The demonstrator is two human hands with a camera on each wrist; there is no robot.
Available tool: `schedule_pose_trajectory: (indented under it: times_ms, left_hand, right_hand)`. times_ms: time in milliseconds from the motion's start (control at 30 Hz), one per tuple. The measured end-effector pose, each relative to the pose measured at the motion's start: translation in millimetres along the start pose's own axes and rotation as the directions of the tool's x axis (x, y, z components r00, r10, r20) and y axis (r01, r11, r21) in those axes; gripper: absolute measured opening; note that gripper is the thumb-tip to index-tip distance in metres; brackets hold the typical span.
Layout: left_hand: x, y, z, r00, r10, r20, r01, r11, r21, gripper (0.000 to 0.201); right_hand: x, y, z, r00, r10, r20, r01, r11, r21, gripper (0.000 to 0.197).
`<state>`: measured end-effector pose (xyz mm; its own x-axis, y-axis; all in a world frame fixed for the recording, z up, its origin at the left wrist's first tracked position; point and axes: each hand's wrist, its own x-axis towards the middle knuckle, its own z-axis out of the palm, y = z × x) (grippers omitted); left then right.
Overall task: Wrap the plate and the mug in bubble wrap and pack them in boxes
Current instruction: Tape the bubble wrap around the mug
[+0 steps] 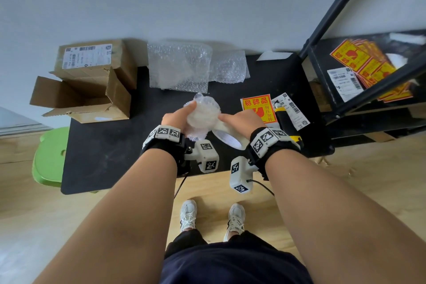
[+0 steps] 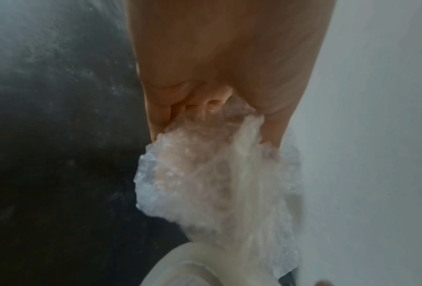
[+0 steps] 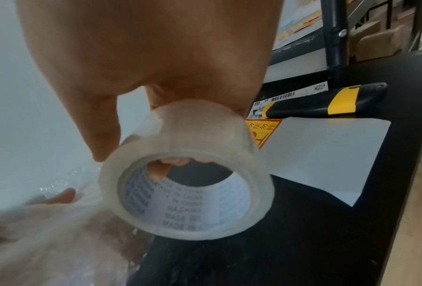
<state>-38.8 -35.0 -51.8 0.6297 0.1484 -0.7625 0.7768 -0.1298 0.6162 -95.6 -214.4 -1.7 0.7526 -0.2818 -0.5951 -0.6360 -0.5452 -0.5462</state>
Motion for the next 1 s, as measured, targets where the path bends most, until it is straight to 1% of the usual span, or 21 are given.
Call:
schedule_pose_trajectory:
  times_ms: [33, 100, 167, 233, 300, 333, 367, 433, 500, 567, 600, 667, 733, 767, 833, 900, 933, 1000]
  left_hand:
    - [1.7, 2.9, -2.5, 0.999, 0.003, -0.034, -0.004, 1.000, -0.020, 0.114]
    - [-9.3, 11.9, -5.7, 0.997, 0.023, -0.080, -0.025, 0.999, -0.027, 0.109]
    - [-26.9, 18.5, -6.8, 0.993, 0.046, -0.104, -0.051, 0.998, -0.045, 0.092]
    - [-30.0, 14.8, -6.7, 0.992, 0.059, -0.110, -0.067, 0.995, -0.074, 0.072]
    - [-30.6, 9.4, -7.2, 0.991, 0.064, -0.121, -0.076, 0.993, -0.094, 0.062]
    - [-31.7, 8.6, -8.5, 0.989, 0.072, -0.132, -0.084, 0.992, -0.091, 0.060]
    - [-31.5, 9.3, -9.3, 0.988, 0.077, -0.137, -0.090, 0.991, -0.095, 0.060]
    - [-31.2, 14.3, -10.6, 0.989, 0.086, -0.121, -0.097, 0.991, -0.089, 0.069]
    - [-31.2, 20.3, -12.2, 0.989, 0.091, -0.112, -0.102, 0.990, -0.093, 0.071]
    - [-32.7, 22.5, -14.3, 0.991, 0.067, -0.116, -0.079, 0.991, -0.106, 0.072]
    - [-33.3, 23.8, -15.6, 0.993, 0.055, -0.106, -0.068, 0.990, -0.125, 0.074]
    - [-28.3, 24.0, -19.0, 0.998, 0.033, -0.057, -0.045, 0.972, -0.230, 0.083]
    - [-15.6, 20.2, -21.8, 1.000, 0.002, 0.003, -0.001, 0.958, -0.287, 0.091]
    - [-12.5, 19.6, -22.4, 1.000, 0.003, 0.028, 0.005, 0.956, -0.293, 0.090]
    - [-1.4, 16.3, -22.4, 0.999, 0.001, 0.052, 0.014, 0.959, -0.281, 0.086]
    - [-7.1, 16.1, -18.9, 0.992, -0.007, 0.129, 0.043, 0.959, -0.279, 0.091]
    - [-14.2, 17.1, -15.4, 0.984, 0.016, 0.178, 0.035, 0.959, -0.280, 0.092]
    - [-33.9, 20.9, -8.7, 0.967, 0.069, 0.247, -0.001, 0.963, -0.269, 0.080]
  right_hand:
    - [-1.5, -1.5, -1.4, 1.000, -0.013, 0.011, 0.014, 1.000, -0.001, 0.046]
    - [-4.9, -3.7, -3.0, 0.999, -0.042, 0.007, 0.042, 0.999, 0.007, 0.043]
    - [-7.4, -5.4, -4.0, 0.997, -0.072, -0.010, 0.072, 0.997, 0.009, 0.043]
    - [-7.4, -7.7, -5.3, 0.995, -0.097, -0.016, 0.097, 0.995, -0.010, 0.045]
    - [-5.8, -9.0, -7.0, 0.994, -0.109, -0.020, 0.108, 0.992, -0.058, 0.044]
    - [-5.4, -8.1, -7.7, 0.995, -0.100, -0.018, 0.097, 0.989, -0.110, 0.043]
    - [-5.0, -5.9, -7.8, 0.996, -0.084, -0.016, 0.080, 0.983, -0.168, 0.042]
    - [-5.2, -1.0, -7.1, 0.998, -0.061, -0.016, 0.056, 0.971, -0.231, 0.044]
    - [-4.3, -1.7, -7.5, 0.997, -0.071, -0.024, 0.064, 0.972, -0.226, 0.046]
    - [-5.3, -6.8, -10.0, 0.995, -0.093, -0.034, 0.086, 0.981, -0.173, 0.049]
    - [-5.7, -9.8, -11.6, 0.993, -0.115, -0.036, 0.110, 0.985, -0.132, 0.050]
    - [-7.1, -13.3, -13.0, 0.987, -0.160, -0.026, 0.159, 0.987, -0.036, 0.049]
    - [-8.4, -14.2, -11.8, 0.985, -0.169, -0.022, 0.170, 0.985, 0.033, 0.037]
    - [-8.0, -13.7, -10.3, 0.985, -0.171, -0.031, 0.173, 0.984, 0.052, 0.031]
    - [-6.4, -12.1, -6.6, 0.985, -0.168, -0.037, 0.170, 0.984, 0.059, 0.028]
    - [-4.2, -9.2, -3.1, 0.985, -0.172, -0.009, 0.172, 0.985, 0.022, 0.033]
    - [-3.1, -7.5, -1.6, 0.985, -0.174, 0.006, 0.174, 0.985, -0.006, 0.036]
    - [-0.3, -5.8, -0.1, 0.985, -0.174, 0.012, 0.174, 0.984, -0.032, 0.039]
